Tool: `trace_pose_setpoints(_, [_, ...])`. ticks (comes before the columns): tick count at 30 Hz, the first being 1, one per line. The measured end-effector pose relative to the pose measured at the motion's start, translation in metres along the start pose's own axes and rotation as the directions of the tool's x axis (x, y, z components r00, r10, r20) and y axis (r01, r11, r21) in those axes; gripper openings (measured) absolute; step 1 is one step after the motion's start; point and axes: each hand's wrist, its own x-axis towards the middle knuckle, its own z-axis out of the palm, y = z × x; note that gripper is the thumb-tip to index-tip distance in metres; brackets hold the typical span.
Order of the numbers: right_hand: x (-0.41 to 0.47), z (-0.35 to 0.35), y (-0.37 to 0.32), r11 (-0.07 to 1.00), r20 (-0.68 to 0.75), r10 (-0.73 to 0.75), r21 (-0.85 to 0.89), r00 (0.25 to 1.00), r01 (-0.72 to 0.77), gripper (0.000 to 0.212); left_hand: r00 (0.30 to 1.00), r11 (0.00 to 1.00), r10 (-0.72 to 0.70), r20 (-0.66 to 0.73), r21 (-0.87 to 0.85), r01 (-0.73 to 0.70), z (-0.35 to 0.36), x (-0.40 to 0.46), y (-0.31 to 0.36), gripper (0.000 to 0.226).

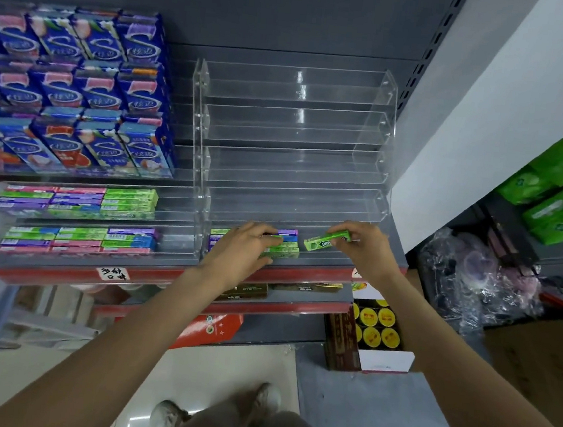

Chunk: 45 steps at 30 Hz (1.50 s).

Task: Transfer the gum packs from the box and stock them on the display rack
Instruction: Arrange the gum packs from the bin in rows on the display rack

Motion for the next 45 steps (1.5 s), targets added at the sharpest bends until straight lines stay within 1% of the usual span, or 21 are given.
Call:
trace_pose_setpoints(3, [0.001,0.000,-0.006,0.994,-0.074,0.069,0.089,0.995,-0.062,0.023,1.000,0.999,0.009,-0.009,0.046,-0.009,0.002,-0.001,-0.002,0.049])
trace_pose_setpoints(4, [0.001,-0.001,-0.008,0.994,-0.100,0.064,0.097,0.993,-0.054,0.022,1.000,0.999,0.008,-0.017,0.043,-0.007,0.003,-0.001,-0.002,0.049])
trace_pose_setpoints(5, [0.002,-0.002,-0.010,0.998,-0.122,0.025,0.059,0.992,-0.018,0.021,1.000,0.999,0.007,-0.022,0.036,-0.006,0.003,0.000,-0.002,0.048])
trace_pose_setpoints(7, [0.002,-0.004,-0.011,0.986,-0.128,-0.136,-0.109,0.982,0.122,0.017,1.000,1.000,0.004,-0.022,0.019,-0.004,0.002,0.002,-0.002,0.047])
trace_pose_setpoints(8, [0.004,-0.003,-0.010,0.959,-0.097,-0.218,-0.205,0.971,0.195,0.018,1.000,1.000,0.003,-0.018,0.013,-0.003,0.001,0.003,-0.002,0.046])
trace_pose_setpoints(9, [0.005,-0.002,-0.009,0.929,-0.039,-0.264,-0.279,0.964,0.243,0.021,1.000,1.000,0.002,-0.015,0.010,-0.002,0.000,0.003,-0.002,0.046])
trace_pose_setpoints(10, [0.005,0.001,-0.009,0.910,0.035,-0.263,-0.322,0.964,0.260,0.025,1.000,1.000,-0.001,-0.012,0.006,0.001,0.000,0.004,-0.001,0.046])
trace_pose_setpoints(13, [0.004,0.011,-0.012,0.902,0.209,-0.165,-0.363,0.964,0.233,0.029,1.000,1.000,-0.001,-0.011,-0.013,0.001,0.001,0.003,-0.002,0.048])
trace_pose_setpoints(17, [0.003,0.015,-0.015,0.918,0.280,-0.111,-0.338,0.954,0.206,0.028,1.000,1.000,0.005,-0.017,-0.019,-0.005,0.003,0.001,-0.002,0.050])
trace_pose_setpoints(19, [0.002,0.016,-0.014,0.918,0.288,-0.100,-0.342,0.952,0.200,0.028,1.000,1.000,0.003,-0.027,-0.022,-0.004,0.003,0.000,-0.002,0.050])
trace_pose_setpoints(28, [0.001,0.027,-0.023,0.943,0.226,-0.084,-0.297,0.970,0.151,0.027,0.992,0.999,-0.027,-0.120,-0.049,0.021,0.006,-0.001,0.004,0.043])
trace_pose_setpoints(31, [-0.001,0.024,-0.034,0.951,0.186,-0.114,-0.263,0.976,0.161,0.027,0.983,0.990,-0.070,-0.168,-0.131,0.048,-0.004,-0.006,0.005,0.037])
trace_pose_setpoints(34, [0.000,0.027,-0.059,0.956,0.155,-0.183,-0.202,0.971,0.213,0.024,0.954,0.949,-0.151,-0.260,-0.310,0.066,-0.022,-0.017,0.002,0.028])
trace_pose_setpoints(36, [0.001,0.035,-0.083,0.953,0.144,-0.227,-0.173,0.963,0.250,0.024,0.922,0.920,-0.204,-0.328,-0.386,0.067,-0.034,-0.030,-0.007,0.024])
trace_pose_setpoints(41, [0.005,0.082,-0.156,0.947,0.175,-0.294,-0.075,0.939,0.311,0.023,0.844,0.873,-0.342,-0.412,-0.472,0.123,-0.052,-0.087,-0.064,0.018])
trace_pose_setpoints(45, [0.007,0.151,-0.223,0.935,0.260,-0.329,-0.044,0.908,0.351,0.022,0.764,0.811,-0.494,-0.415,-0.536,0.232,-0.050,-0.157,-0.136,0.015])
